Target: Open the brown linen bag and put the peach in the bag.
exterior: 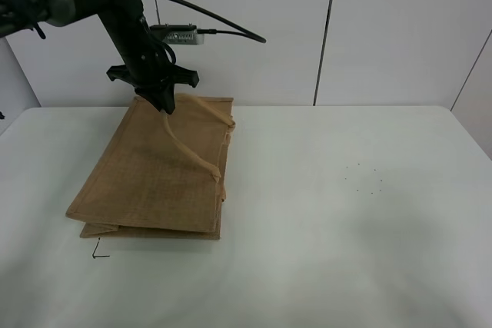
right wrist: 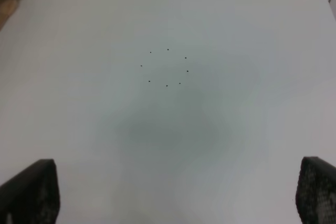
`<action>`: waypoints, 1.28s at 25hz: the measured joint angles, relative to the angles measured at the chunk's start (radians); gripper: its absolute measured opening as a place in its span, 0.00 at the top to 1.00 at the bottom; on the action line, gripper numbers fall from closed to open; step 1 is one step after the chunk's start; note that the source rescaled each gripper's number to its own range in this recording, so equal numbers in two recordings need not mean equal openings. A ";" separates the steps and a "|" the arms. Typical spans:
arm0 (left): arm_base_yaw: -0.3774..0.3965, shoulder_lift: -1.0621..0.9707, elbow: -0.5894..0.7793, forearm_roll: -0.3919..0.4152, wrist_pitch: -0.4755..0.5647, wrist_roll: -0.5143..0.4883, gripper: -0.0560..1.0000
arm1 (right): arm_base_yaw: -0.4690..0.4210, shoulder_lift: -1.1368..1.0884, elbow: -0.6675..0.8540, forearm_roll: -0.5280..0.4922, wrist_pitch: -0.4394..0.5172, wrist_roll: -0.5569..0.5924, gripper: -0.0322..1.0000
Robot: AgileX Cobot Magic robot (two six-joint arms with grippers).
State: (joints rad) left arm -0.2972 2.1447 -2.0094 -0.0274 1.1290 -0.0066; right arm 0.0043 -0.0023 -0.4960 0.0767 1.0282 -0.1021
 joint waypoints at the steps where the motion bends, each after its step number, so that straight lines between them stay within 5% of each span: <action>1: 0.000 0.014 0.000 0.000 -0.002 0.000 0.95 | 0.000 0.000 0.000 0.000 0.000 0.000 0.00; 8: 0.000 0.089 0.002 0.004 -0.012 0.000 0.95 | 0.000 0.000 0.000 0.000 0.000 0.000 0.00; 10: 0.000 0.094 0.003 0.006 -0.016 0.000 0.88 | 0.000 0.000 0.000 0.000 0.000 0.000 0.00; 12: 0.000 0.094 0.006 0.010 -0.021 0.001 0.72 | 0.000 0.000 0.000 0.000 0.000 0.000 0.00; 16: 0.000 0.094 0.007 0.060 -0.023 -0.012 0.24 | 0.000 0.000 0.000 0.000 0.000 -0.001 0.00; 18: 0.000 0.094 0.007 0.089 -0.021 -0.030 0.14 | 0.000 0.000 0.000 0.000 0.000 -0.001 0.00; 32: 0.025 0.012 -0.075 0.164 0.028 -0.026 0.09 | 0.000 0.000 0.000 0.001 0.000 -0.001 0.00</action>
State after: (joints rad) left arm -0.2721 2.1572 -2.0840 0.1366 1.1572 -0.0323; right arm 0.0043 -0.0023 -0.4960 0.0775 1.0282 -0.1029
